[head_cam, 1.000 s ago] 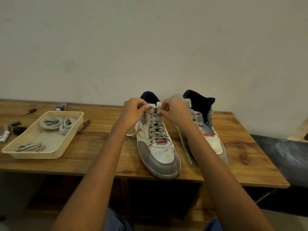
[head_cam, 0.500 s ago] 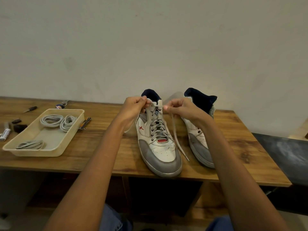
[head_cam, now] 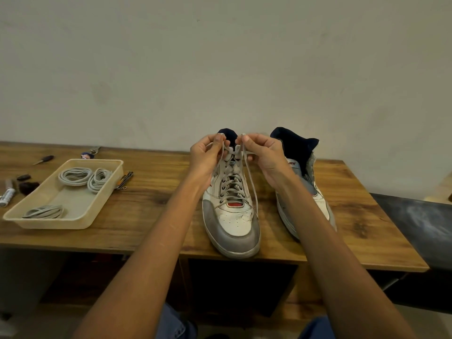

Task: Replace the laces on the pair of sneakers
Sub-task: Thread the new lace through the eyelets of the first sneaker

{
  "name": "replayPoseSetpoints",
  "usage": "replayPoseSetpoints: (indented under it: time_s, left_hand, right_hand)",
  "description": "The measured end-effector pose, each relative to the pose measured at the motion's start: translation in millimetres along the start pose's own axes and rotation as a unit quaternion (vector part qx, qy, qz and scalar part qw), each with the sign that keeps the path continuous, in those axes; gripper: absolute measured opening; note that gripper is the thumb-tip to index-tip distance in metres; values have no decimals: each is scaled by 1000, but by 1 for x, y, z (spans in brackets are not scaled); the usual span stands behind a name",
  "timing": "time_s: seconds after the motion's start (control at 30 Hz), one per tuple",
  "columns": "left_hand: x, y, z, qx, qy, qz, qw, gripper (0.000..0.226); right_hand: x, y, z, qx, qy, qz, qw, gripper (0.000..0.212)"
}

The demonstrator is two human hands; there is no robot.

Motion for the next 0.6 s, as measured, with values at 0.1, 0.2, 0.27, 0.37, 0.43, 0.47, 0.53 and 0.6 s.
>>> replayPoseSetpoints:
  time_s: [0.1, 0.2, 0.27, 0.37, 0.43, 0.47, 0.53, 0.6]
  left_hand:
    - [-2, 2, 0, -24, 23, -7, 999, 13]
    - [-4, 2, -3, -47, 39, -6, 998, 13]
    - [-3, 2, -5, -53, 44, -8, 998, 16]
    - [-3, 0, -10, -78, 61, 5, 995, 16]
    - [-5, -1, -14, -90, 78, 21, 993, 15]
    - [-5, -1, -16, -100, 92, 31, 990, 15]
    - [-7, -2, -21, -123, 130, 54, 982, 17]
    - [-7, -1, -21, -129, 170, 61, 975, 24]
  right_hand:
    - [1, 1, -1, 7, 0, -20, 1000, 13]
    - [0, 0, -1, 11, -23, -31, 999, 17]
    - [-1, -1, 0, 15, -32, -37, 999, 17]
    - [-2, -2, 0, 20, -33, -45, 998, 19]
    - [-3, -4, 0, 22, -28, -56, 998, 21]
    - [-3, -4, -1, 24, -21, -64, 997, 20]
    - [-3, -6, 0, 26, 2, -75, 997, 16]
    - [-5, -6, 2, 32, 18, -72, 997, 12]
Point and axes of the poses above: each hand's wrist, its own y-axis towards the middle knuckle, its own x-axis out of the back of the hand, z = x × y, the point moved 9 cm from there along y, towards the middle knuckle, and after that the axes turned 15 degrees about y, right-handed, at the moved point
